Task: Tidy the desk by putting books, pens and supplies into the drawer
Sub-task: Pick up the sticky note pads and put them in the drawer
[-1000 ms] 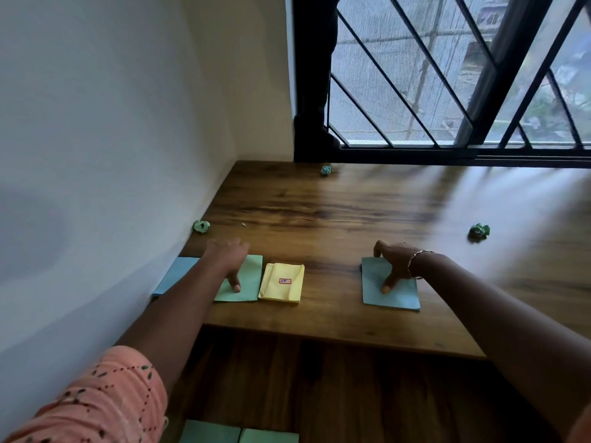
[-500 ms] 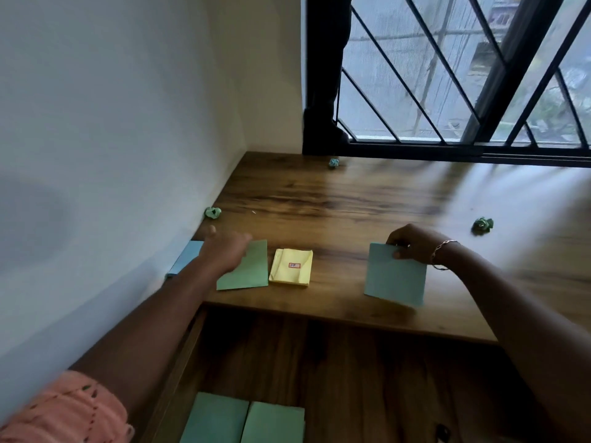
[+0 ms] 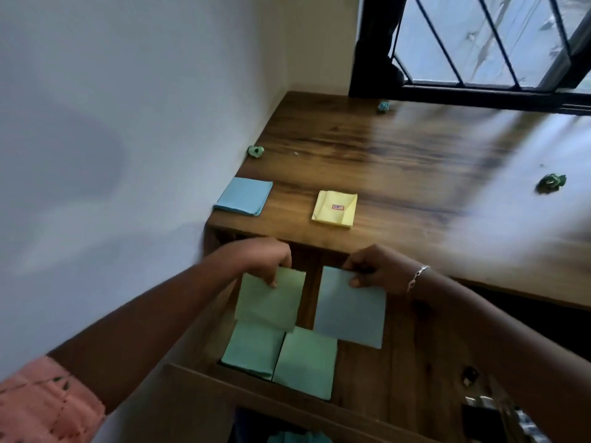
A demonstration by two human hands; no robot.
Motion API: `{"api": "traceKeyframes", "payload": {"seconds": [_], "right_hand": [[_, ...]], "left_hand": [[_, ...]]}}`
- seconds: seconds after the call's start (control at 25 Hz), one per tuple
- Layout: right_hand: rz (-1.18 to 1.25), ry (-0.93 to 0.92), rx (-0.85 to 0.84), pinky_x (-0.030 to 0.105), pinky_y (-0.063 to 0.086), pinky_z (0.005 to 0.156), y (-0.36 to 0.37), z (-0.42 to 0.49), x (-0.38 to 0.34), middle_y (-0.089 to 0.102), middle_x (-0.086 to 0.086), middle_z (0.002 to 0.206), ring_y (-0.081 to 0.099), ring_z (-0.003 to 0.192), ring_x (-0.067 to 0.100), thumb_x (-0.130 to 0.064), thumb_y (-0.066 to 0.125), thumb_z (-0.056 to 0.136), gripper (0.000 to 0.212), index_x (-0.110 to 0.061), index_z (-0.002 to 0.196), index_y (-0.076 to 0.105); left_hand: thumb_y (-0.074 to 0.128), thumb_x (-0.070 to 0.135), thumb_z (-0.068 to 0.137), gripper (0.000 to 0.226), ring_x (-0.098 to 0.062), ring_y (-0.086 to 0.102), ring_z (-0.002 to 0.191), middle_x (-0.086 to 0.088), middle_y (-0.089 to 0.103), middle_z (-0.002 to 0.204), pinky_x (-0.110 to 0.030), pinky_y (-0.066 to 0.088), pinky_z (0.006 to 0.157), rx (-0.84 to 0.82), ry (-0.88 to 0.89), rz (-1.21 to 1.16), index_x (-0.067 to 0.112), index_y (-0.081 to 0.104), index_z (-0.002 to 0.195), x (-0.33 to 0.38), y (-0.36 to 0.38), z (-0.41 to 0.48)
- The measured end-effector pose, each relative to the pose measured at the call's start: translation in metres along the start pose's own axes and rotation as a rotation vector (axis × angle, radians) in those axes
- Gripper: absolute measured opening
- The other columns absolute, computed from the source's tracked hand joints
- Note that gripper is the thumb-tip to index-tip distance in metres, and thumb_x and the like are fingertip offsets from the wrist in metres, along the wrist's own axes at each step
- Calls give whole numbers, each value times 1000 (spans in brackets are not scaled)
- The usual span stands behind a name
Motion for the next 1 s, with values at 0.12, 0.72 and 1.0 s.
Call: {"api": "traceKeyframes", "payload": {"seconds": [0.12,0.72,1.0], "right_hand": [[-125,102,-67,29,46,87,65,14,16,64,7,111,59,102,18,-15,60,87,25,-8,112,62],[-126,288,22,29,45,92,147,30,47,61,12,122,56,114,26,-18,58,89,32,-9,120,58],[-253,322,91,34,47,88,145,29,49,62,11,117,57,110,29,-23,58,88,28,-12,113,59]], "left_hand": [[66,10,83,37,-23,57,108,-9,62,118,-30,44,82,-106,-33,42,6,59,118,-4,63,20],[75,21,74,73,-32,45,119,-18,45,131,-40,41,93,82,-55,418,4,34,133,-16,123,24],[77,21,72,84,-33,42,122,-18,40,135,-39,45,91,80,-67,385,4,27,138,-17,122,23]]}}
Point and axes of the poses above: each hand's wrist, its own z-axis towards the middle knuckle, its own y-axis out of the palm, x = y × z, the point moved 10 cm from there along z, towards the middle knuckle
